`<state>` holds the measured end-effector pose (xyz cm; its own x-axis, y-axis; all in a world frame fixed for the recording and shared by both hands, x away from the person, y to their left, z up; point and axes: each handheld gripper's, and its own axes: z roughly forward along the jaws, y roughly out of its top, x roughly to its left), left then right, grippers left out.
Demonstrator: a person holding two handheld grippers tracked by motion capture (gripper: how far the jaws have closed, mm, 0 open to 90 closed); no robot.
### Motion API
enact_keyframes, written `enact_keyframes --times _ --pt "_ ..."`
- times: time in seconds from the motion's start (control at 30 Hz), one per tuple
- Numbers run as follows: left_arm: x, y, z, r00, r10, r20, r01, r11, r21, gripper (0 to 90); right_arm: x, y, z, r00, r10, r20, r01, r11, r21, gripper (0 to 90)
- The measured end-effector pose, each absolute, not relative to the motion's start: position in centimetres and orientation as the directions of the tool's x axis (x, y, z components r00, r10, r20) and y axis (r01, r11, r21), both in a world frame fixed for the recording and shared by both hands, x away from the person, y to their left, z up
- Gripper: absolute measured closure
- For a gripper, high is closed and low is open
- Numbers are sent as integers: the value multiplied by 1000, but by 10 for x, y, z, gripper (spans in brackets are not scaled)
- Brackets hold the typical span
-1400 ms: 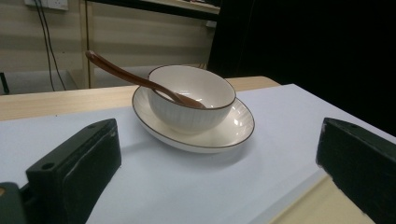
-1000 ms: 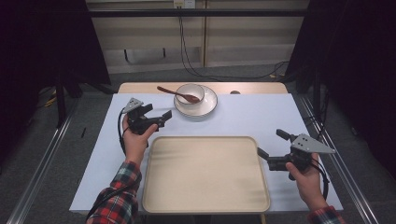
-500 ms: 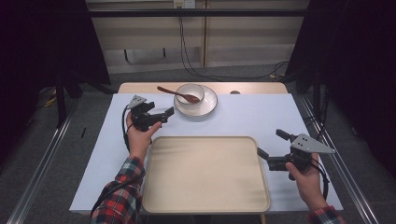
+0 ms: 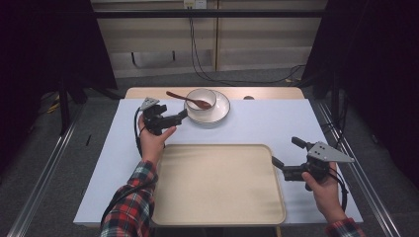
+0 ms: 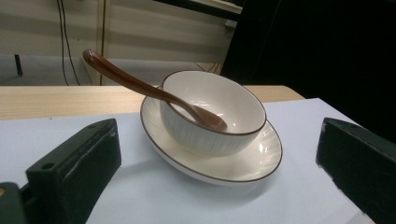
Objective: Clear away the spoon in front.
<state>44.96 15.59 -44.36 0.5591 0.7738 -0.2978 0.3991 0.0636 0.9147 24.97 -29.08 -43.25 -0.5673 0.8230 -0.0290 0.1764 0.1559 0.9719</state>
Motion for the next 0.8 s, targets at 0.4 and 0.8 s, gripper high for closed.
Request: enact_keyframes --times 0.4,0.8 --pt "459 146 -447 541 794 -277 393 52 918 6 250 -292 -432 -573 819 -22 181 153 971 13" --pt "472 143 -452 505 809 -300 407 84 910 36 250 -292 -432 -569 822 -15 176 139 975 13"
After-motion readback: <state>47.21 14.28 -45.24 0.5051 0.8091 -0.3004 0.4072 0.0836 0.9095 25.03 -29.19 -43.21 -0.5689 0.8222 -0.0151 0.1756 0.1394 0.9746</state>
